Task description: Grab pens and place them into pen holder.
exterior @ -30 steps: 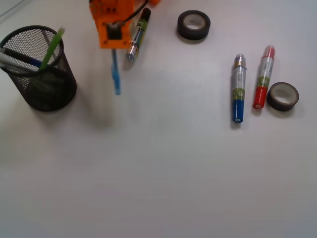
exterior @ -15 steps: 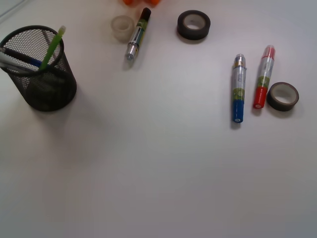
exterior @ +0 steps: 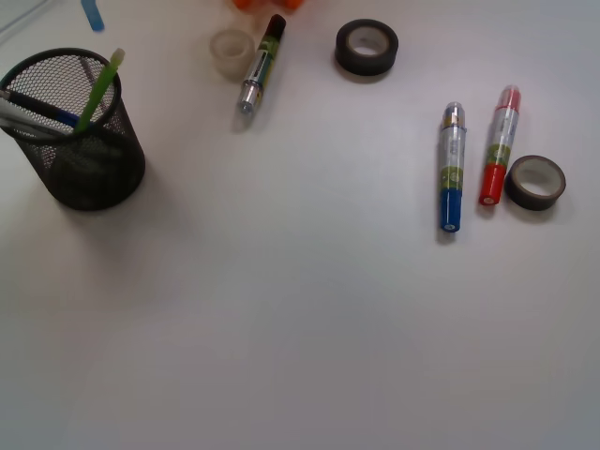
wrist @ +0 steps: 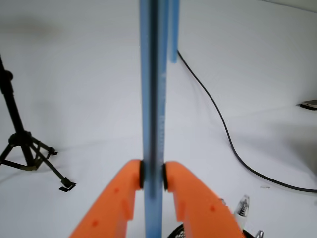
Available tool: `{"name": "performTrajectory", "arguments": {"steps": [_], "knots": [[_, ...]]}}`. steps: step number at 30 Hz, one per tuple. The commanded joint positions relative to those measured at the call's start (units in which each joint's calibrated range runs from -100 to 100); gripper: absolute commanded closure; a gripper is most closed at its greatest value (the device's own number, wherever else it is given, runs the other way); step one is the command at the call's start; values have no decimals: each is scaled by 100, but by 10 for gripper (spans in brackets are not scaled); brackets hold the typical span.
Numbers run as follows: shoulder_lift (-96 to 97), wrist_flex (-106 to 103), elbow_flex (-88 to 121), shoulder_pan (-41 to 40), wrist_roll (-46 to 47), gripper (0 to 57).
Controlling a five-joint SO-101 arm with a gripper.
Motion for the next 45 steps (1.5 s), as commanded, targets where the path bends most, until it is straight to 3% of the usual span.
{"name": "performTrajectory", "arguments": {"steps": [1, 14, 19, 24, 32, 33, 36, 45], "knots": [[784, -1167, 77, 129, -29, 572], [2340, -2269, 140, 503, 10, 569], [2484, -2269, 140, 518, 10, 428], [2399, -2269, 86, 488, 127, 402], [606, -983, -394, 122, 1475, 415], [317, -633, -376, 54, 1621, 434], [-873, 1003, -358, -327, 2354, 572], [-3398, 6331, -358, -1179, 4161, 572]]}}
